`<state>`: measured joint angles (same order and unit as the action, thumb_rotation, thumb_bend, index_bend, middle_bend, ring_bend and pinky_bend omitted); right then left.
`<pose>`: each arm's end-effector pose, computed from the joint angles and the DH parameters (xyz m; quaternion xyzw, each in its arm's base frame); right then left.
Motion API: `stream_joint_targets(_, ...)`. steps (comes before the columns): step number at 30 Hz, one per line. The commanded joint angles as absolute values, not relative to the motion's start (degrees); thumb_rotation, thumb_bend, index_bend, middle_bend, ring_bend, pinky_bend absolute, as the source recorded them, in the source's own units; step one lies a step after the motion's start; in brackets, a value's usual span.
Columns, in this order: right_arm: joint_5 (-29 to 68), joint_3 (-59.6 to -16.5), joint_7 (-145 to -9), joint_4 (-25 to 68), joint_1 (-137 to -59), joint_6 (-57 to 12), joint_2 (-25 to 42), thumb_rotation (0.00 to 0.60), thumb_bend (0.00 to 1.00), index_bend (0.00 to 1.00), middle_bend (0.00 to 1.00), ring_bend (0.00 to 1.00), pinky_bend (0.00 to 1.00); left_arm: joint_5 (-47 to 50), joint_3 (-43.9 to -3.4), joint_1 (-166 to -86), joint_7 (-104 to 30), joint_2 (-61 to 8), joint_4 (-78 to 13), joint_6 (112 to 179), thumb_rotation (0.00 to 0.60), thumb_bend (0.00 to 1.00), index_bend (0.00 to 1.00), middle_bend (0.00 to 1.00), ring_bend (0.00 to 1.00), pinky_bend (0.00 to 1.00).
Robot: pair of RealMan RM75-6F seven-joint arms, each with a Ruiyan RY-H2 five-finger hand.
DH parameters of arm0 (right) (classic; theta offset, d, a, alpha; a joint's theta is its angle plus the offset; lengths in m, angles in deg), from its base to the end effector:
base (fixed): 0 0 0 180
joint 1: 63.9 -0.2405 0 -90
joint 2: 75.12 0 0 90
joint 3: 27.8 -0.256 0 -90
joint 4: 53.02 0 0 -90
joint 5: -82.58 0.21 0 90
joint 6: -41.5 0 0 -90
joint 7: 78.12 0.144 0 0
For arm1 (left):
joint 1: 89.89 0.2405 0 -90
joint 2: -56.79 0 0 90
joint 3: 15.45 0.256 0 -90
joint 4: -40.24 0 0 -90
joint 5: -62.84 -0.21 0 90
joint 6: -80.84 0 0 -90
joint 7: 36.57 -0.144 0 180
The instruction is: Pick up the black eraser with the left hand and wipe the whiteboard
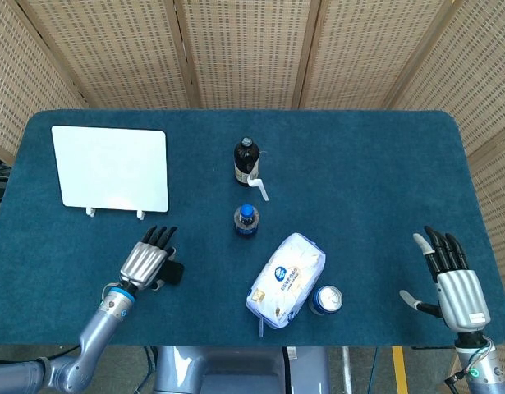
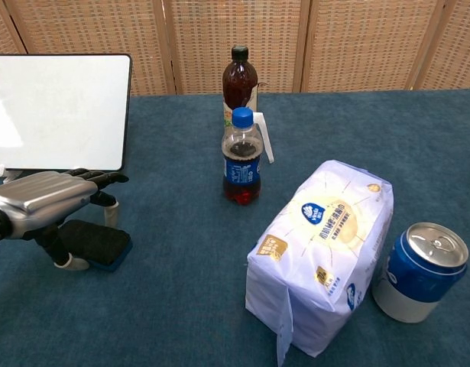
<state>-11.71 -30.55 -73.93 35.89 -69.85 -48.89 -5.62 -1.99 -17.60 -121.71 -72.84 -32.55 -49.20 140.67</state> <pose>-0.2866 -0.1842 0.1385 0.6008 -0.3567 0.4764 0.5337 -0.2026 0.2707 -0.0333 -0.7850 -0.3410 -0.2589 0.4478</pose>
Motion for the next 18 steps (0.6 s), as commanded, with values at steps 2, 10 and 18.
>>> stream_joint_targets(2, -11.66, -30.53, -74.03, 35.87, -69.87, -48.80, -5.59, 0.600, 0.00, 0.00, 0.00, 0.00, 0.00, -2.79, -17.95, -121.53, -72.06, -32.17, -49.22, 141.81, 0.600, 0.35, 0.53, 0.00, 0.00, 0.00)
stream_joint_targets(10, -11.67, -30.44, -74.34, 36.08, -69.88, -48.66, -5.60, 0.600, 0.00, 0.00, 0.00, 0.00, 0.00, -7.06, -20.29, -120.13, -67.68, -31.12, -47.21, 148.42, 0.600, 0.34, 0.53, 0.00, 0.00, 0.00)
stream_joint_targets(18, -11.60, -30.38, -74.73, 36.23, -69.97, -48.36, -5.57, 0.600, 0.00, 0.00, 0.00, 0.00, 0.00, -12.37, -23.34, -120.25, -63.06, -31.29, -38.79, 154.18, 0.600, 0.32, 0.53, 0.00, 0.00, 0.00)
